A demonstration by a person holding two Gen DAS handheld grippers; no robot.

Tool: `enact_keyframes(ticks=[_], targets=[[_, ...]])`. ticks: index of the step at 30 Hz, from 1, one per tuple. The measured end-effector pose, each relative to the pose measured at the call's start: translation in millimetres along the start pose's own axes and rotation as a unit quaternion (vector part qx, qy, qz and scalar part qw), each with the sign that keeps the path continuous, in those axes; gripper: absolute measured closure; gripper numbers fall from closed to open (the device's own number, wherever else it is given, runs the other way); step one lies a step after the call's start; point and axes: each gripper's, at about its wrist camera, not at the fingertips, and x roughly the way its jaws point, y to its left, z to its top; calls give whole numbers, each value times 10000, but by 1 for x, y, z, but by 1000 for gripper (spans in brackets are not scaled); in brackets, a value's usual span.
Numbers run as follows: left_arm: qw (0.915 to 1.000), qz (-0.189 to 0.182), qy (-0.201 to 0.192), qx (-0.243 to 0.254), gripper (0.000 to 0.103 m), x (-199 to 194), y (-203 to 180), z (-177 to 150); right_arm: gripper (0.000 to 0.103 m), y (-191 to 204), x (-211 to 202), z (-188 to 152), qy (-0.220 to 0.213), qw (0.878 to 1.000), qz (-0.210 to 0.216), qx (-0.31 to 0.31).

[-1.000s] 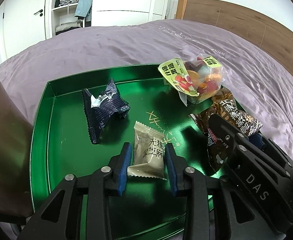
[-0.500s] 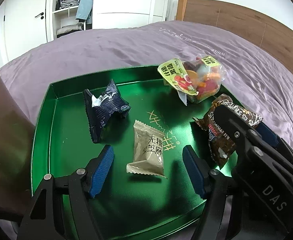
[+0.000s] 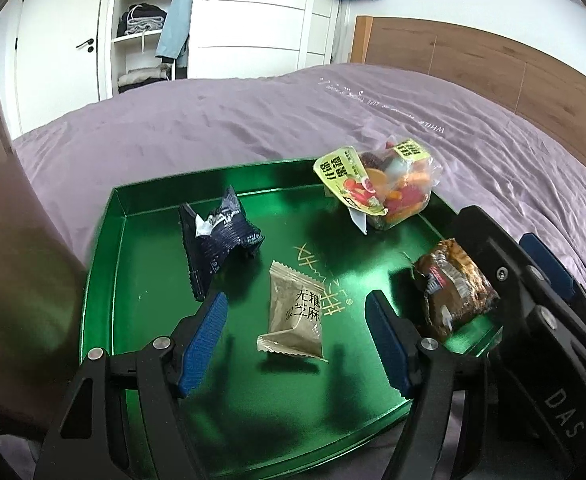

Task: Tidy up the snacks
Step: 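Open both grippers to release the sachet and brown bag into the tray, then lift both grippers away from the tray and turn toward the snacks beside the thermos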

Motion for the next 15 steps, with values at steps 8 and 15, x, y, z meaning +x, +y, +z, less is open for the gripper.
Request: enact_keyframes(ticks=[8, 15], targets=[[9999, 57, -135, 49, 31, -8, -3, 3, 24, -6, -8, 2, -189, 9997, -62, 143], [9993, 204, -255, 163, 31, -20, -9, 7, 24, -10, -14, 6, -289, 9993, -78, 220]])
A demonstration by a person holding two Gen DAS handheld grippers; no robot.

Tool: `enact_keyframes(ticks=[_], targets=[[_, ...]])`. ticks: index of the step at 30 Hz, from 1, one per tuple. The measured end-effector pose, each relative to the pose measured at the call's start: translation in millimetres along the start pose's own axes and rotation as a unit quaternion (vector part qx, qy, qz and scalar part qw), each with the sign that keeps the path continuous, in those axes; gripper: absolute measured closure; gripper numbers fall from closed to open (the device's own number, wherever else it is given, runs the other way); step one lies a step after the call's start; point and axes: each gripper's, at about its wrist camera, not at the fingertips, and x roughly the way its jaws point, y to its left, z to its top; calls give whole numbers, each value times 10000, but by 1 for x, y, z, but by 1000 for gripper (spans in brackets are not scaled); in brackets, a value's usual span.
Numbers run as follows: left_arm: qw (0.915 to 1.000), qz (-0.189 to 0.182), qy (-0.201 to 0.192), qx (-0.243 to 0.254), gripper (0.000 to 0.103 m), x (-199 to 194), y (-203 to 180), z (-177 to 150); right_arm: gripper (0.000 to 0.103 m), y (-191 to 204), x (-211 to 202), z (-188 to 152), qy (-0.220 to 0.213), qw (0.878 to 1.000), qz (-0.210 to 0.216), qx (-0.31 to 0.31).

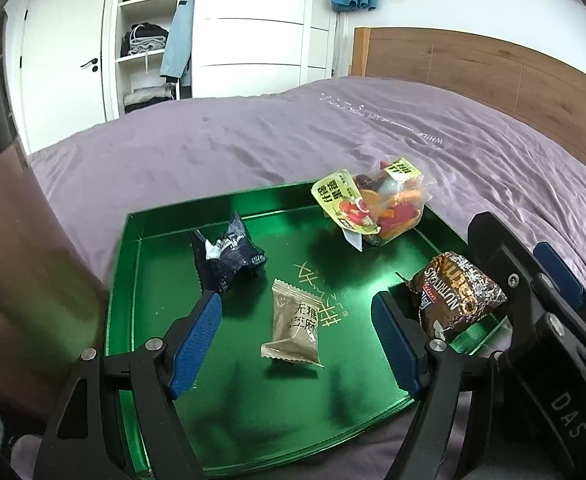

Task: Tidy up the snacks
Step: 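Lift both grippers away from the tray and turn toward the snacks beside the thermos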

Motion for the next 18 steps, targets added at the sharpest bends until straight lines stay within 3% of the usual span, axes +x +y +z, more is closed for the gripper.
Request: enact_keyframes(ticks=[7, 18], targets=[[9999, -58, -128, 71, 28, -22, -7, 11, 24, -12, -21, 14, -159, 9995, -229, 171], [9992, -213, -172, 305, 28, -70, -28, 18, 24, -33, -80, 30, -55, 9966, -660, 487]])
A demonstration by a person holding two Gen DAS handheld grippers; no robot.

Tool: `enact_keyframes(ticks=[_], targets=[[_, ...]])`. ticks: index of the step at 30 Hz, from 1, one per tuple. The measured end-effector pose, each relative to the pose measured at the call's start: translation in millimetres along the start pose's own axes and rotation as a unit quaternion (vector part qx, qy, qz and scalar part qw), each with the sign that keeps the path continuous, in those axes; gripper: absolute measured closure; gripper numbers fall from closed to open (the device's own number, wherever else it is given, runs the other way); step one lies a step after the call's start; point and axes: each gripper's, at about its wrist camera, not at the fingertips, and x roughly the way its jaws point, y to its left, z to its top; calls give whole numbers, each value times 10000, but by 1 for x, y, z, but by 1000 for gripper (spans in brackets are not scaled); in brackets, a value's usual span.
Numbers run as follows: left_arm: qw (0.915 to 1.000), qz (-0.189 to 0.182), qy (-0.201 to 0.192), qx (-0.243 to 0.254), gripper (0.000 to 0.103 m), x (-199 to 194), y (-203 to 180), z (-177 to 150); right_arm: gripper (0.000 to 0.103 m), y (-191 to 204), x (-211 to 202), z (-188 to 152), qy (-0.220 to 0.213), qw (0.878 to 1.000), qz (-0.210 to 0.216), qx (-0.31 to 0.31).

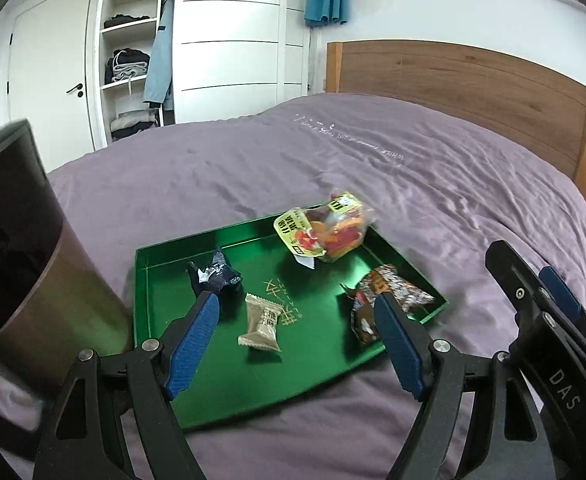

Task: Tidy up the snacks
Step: 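Lift both grippers away from the tray and turn toward the snacks beside the thermos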

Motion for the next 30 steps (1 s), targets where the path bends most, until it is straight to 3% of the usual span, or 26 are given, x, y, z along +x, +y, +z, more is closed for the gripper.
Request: enact_keyframes(ticks=[17, 30], targets=[[9999, 66, -30, 131, 28, -107, -2, 1, 24, 12, -95, 39, 13, 9999, 80, -92], [9987, 500, -92, -70, 27, -191, 45, -20, 24, 53, -162, 29, 518, 9960, 570, -456]])
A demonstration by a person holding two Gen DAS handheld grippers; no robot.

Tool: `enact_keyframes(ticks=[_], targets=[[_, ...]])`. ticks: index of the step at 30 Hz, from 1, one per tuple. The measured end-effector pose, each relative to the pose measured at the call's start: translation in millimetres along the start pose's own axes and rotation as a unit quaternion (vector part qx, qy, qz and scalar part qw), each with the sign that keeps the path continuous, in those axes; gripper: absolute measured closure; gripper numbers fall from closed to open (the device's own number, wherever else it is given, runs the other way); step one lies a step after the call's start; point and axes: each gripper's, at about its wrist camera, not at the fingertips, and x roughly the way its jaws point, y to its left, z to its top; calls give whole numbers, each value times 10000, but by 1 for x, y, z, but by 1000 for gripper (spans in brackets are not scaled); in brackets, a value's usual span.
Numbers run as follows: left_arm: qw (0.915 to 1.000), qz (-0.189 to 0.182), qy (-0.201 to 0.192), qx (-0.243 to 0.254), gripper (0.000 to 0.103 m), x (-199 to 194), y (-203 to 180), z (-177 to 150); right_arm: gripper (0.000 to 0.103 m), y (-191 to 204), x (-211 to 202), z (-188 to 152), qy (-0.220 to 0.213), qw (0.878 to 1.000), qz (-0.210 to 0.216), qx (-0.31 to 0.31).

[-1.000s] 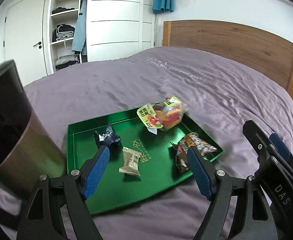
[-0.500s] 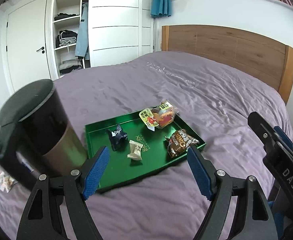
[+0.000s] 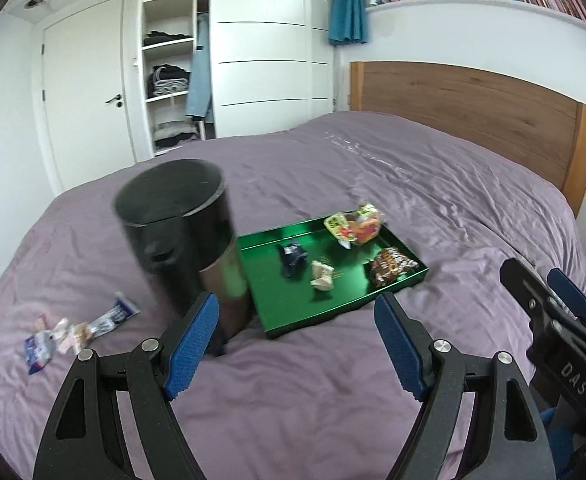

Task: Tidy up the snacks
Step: 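Lift both grippers away from the tray and turn toward the snacks beside the thermos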

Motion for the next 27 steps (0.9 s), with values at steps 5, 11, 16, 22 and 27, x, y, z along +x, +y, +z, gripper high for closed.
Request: enact_keyframes(ticks=[5, 11, 16, 22, 27], targets=[[9997, 205, -42, -94, 27, -20, 23, -11, 24, 38, -15, -8, 152, 9984, 397, -385], [9982, 499, -37, -333, 27, -31, 61, -22, 24, 81, -20, -19, 353, 9925, 856, -801], [9938, 915, 58, -622, 27, -30, 109, -41, 24, 118, -13, -37, 612, 9832, 1308, -1114], [9807, 1579, 420, -1075, 27, -18, 188, -78, 24, 171, 0, -67, 934, 9649, 1954, -1483], [9636, 2102, 642, -1522, 27, -12, 254, -104, 24, 214, 16, -86, 1121, 9479, 2420, -1744]])
